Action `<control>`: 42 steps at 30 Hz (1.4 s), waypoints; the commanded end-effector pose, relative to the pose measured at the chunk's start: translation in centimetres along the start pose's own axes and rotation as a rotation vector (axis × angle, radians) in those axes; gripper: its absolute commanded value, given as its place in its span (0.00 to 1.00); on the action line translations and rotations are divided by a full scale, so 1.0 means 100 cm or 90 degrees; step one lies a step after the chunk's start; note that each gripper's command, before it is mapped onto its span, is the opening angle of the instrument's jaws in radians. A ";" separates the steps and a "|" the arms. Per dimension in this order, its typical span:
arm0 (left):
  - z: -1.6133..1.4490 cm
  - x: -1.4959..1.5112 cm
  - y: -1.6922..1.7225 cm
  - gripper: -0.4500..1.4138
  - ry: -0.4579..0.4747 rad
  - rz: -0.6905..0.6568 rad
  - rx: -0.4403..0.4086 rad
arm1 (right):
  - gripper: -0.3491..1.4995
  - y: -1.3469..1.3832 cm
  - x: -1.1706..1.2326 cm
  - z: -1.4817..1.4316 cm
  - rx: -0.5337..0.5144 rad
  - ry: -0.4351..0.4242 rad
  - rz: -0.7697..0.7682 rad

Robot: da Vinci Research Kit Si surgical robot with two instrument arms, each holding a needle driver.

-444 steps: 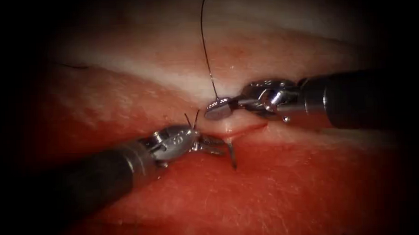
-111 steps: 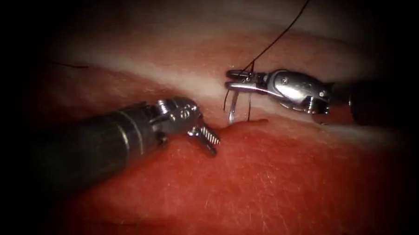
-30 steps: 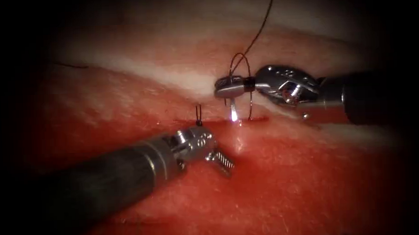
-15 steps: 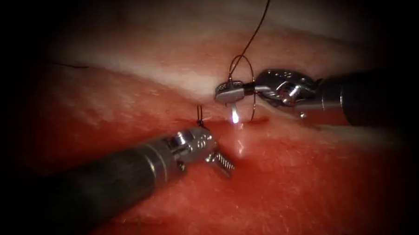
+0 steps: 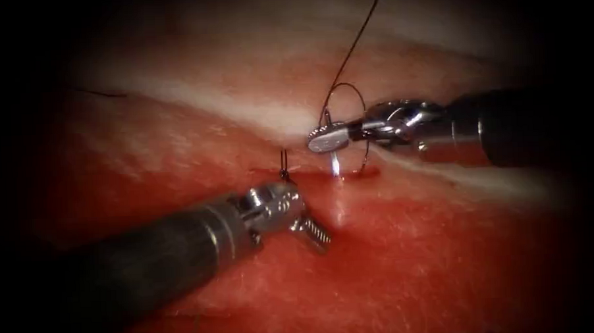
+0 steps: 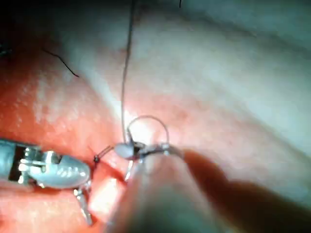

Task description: Wound Closure

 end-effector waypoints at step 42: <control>0.0006 0.0002 -0.0007 0.15 0.000 0.000 0.002 | 0.00 -0.0015 0.0001 0.0023 0.026 0.123 -0.025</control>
